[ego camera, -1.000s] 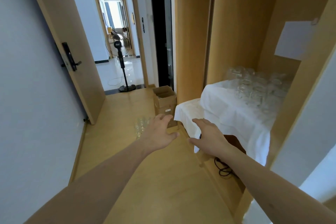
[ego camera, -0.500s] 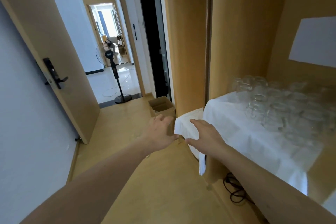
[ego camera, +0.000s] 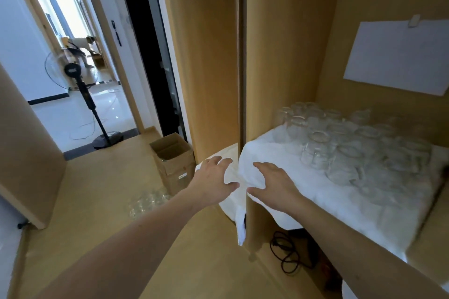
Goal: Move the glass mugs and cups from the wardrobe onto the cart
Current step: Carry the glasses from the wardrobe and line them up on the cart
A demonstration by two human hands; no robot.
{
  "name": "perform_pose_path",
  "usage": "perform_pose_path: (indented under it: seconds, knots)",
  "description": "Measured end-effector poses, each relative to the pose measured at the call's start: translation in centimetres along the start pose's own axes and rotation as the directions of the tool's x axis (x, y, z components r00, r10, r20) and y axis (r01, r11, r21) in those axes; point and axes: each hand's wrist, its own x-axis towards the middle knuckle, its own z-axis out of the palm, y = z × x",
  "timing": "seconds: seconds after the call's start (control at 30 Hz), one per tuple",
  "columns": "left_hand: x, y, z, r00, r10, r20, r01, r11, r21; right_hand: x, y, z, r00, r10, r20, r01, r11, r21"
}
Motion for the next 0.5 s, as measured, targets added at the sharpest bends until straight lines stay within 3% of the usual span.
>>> perform_pose_path:
  seconds: [0.3, 0.5]
  knots:
    - [13.2, 1.1, -2.3, 0.937, 0.35, 0.005, -0.349, 0.935, -0.061, 6.6, 1.9, -4.1, 0.956, 0.227, -0.184, -0.233, 0.972, -0.017]
    - [19.5, 1.8, -2.8, 0.872, 0.49, 0.023, -0.477, 0.858, -0.192, 10.1, 2.3, -5.5, 0.895, 0.359, -0.264, -0.377, 0.926, -0.019]
